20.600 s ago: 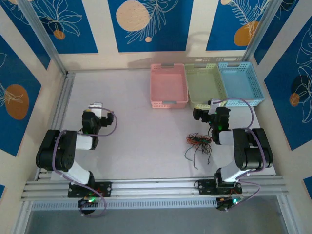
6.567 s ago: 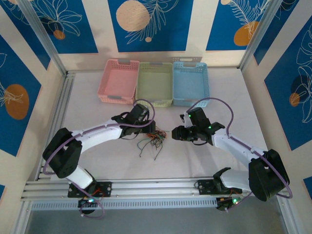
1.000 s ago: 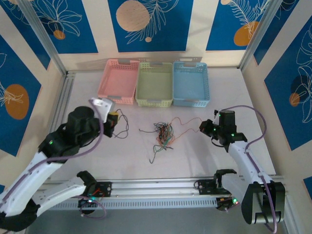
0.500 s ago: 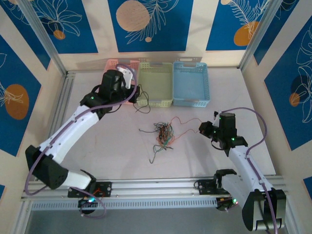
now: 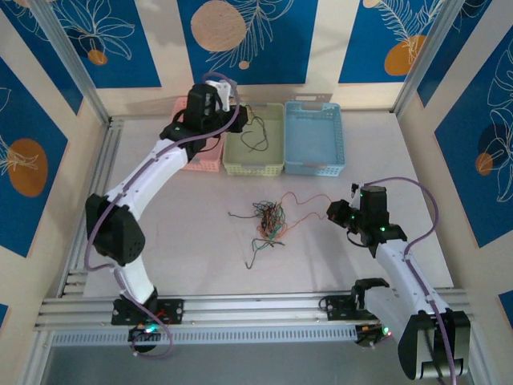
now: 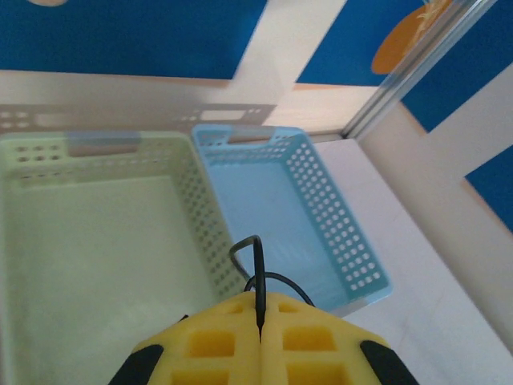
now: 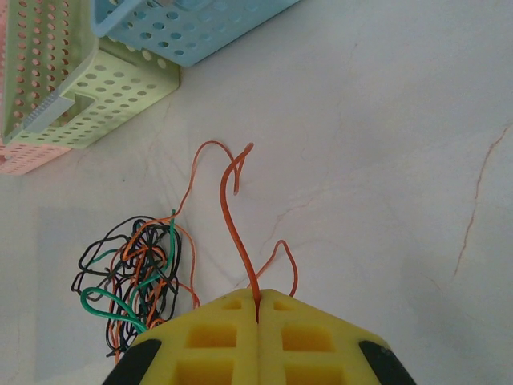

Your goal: Untangle the cables

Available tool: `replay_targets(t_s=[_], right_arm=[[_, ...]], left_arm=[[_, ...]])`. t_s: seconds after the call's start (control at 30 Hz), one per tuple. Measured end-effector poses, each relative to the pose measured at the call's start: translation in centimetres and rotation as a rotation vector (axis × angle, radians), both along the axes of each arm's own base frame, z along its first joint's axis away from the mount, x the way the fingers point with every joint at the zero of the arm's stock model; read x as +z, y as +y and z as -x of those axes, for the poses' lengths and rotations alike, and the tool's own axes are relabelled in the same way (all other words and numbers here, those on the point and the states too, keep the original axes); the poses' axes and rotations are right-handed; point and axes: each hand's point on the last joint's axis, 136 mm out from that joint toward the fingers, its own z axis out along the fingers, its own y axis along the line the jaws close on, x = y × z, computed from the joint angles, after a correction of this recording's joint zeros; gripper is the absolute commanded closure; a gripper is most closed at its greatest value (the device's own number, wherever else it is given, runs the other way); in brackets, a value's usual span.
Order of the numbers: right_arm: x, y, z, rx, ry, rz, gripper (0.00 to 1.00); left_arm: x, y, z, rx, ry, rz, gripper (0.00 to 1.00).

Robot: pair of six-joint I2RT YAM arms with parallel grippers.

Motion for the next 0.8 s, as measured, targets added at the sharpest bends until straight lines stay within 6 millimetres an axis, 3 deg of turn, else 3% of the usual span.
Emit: replay_targets(t_s=[0.27,0.4,0.6,0.7,0.8], right_arm=[[0.1,0.0,-0.1,0.000,-0.005,0.000,1.00],[0.1,0.0,-0.1,0.001,-0.008,-0.001,1.00],[0.2,0.1,-0.1,0.003,-0.011,-0.002,1.00],[0.2,0.3,-0.1,0.010,-0.010,-0.003,1.00],[0.2,0.5,0.0,0.019,-0.010,-0.003,1.00]], left_arm=[[-2.4,-6.6,-3.8,-0.088,0.054,0.235,1.00],[-4.3,-11.4,-5.1,-0.145,0.086,0.290,1.00],[-5.3,-18.7,-4.0,-0.217,0.073,0.264,1.00],[-5.9,-20.7,-3.4,-0.209,0.064,0.231,1.00],[-7.4,-21.1,-3.7,-0.171,0.055,0.174,1.00]])
